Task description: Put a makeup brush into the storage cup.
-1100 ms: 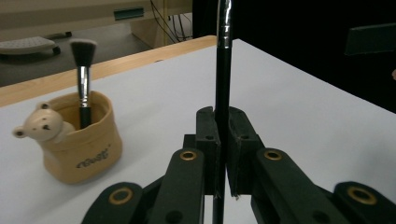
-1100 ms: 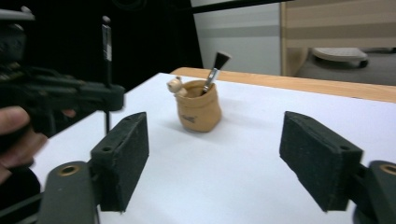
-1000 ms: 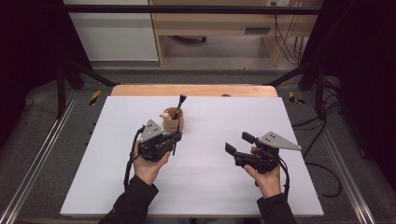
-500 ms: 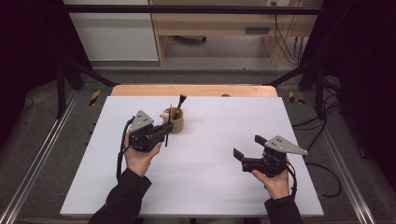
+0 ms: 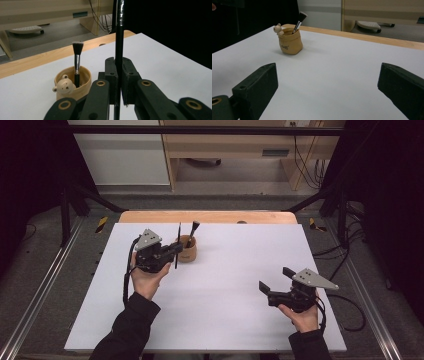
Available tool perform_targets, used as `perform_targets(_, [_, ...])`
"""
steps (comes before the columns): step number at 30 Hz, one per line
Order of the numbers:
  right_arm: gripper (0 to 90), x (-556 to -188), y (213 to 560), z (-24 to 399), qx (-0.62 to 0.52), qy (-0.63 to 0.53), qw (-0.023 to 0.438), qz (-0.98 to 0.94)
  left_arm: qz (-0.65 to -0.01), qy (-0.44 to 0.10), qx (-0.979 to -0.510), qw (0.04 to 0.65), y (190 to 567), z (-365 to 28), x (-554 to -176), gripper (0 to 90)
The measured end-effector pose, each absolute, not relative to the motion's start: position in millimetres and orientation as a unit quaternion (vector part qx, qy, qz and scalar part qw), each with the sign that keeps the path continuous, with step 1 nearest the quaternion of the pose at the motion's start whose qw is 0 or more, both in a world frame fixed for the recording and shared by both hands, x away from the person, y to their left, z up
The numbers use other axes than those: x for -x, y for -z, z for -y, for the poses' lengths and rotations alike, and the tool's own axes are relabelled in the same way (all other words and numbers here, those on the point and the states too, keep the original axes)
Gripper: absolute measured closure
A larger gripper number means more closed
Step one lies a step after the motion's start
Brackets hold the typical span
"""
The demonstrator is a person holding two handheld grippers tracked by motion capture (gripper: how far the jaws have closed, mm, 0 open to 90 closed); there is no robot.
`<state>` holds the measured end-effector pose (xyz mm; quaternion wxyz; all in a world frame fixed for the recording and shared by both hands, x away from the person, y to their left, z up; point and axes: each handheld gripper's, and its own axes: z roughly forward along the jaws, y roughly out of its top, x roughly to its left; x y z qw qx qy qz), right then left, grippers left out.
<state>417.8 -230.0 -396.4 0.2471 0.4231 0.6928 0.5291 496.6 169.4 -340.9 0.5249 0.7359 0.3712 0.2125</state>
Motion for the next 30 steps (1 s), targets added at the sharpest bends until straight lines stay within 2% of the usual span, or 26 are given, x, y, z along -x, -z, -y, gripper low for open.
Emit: perform_targets(30, [3.8,-419.6,399.8,235.6,-0.432,-0.521,0.248,-0.694,-0.381,-0.229,-0.731,0.517,342.9,-153.0,-546.1,84.6])
